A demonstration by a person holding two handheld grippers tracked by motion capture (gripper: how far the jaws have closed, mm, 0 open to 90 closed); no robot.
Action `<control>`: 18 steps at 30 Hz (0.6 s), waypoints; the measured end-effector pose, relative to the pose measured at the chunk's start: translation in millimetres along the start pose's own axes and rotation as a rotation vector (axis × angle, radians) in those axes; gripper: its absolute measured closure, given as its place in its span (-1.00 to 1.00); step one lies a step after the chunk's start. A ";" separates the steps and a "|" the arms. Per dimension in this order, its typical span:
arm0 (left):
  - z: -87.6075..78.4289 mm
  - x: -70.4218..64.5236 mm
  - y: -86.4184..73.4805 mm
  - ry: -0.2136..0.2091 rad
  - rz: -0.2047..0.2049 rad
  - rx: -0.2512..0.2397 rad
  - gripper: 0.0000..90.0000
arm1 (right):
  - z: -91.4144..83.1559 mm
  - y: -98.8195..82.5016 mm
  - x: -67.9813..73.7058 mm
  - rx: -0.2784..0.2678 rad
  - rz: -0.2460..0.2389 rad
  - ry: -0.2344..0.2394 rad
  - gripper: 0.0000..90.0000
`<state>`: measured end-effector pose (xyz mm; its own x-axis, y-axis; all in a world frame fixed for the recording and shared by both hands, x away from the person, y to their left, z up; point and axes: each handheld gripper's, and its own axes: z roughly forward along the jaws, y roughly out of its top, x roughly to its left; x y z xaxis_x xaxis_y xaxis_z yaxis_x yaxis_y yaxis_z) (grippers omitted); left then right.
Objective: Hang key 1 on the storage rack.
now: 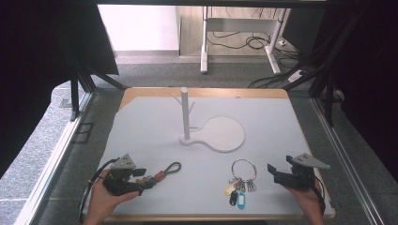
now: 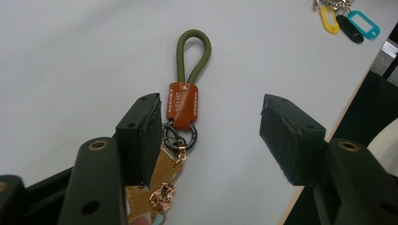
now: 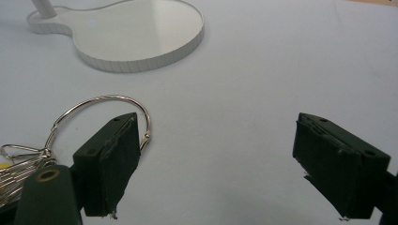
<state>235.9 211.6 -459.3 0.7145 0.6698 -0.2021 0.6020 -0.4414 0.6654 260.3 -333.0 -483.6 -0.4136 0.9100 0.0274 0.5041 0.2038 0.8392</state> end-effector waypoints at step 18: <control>-5.0 -1.5 2.7 -0.033 -0.004 -0.020 -0.11 | 7.7 0.5 0.8 0.028 -0.007 0.057 -0.53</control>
<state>234.8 212.4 -453.7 0.7234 0.6515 -0.2284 0.5983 -0.4265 0.6783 266.1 -329.4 -487.4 -0.4594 0.8866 0.0533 0.5214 0.2206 0.8243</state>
